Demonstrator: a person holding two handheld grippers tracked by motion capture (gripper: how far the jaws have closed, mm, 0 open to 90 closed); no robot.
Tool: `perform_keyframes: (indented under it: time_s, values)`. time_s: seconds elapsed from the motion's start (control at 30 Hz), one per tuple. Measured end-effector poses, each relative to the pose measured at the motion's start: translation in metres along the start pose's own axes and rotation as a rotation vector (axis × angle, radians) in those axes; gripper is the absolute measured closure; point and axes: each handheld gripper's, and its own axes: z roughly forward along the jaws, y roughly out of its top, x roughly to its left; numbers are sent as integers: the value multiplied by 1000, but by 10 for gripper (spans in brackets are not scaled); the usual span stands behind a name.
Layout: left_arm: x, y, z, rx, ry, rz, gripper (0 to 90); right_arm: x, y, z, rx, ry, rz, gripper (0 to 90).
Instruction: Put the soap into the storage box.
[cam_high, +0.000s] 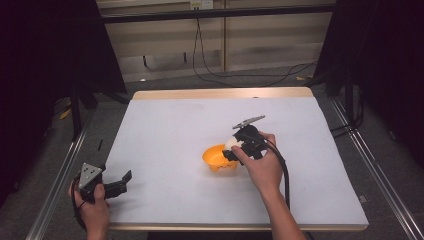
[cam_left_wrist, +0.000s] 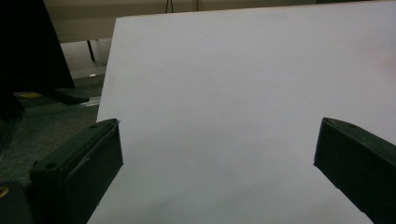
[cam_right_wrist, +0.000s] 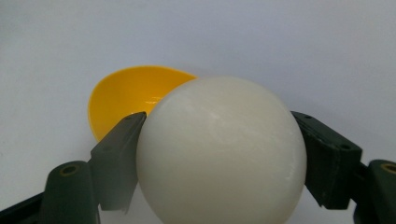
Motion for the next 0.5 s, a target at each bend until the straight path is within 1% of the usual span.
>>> perform_keyframes:
  time_s: [0.1, 0.23, 0.5]
  values:
    - [0, 0, 0, 0, 0, 0, 10, 3, 1, 4, -1, 4, 0, 240]
    - [0, 0, 0, 0, 0, 1, 9, 8, 3, 8, -1, -2, -16, 240]
    - [0, 0, 0, 0, 0, 0, 10, 12, 5, 13, 1, -3, -16, 239]
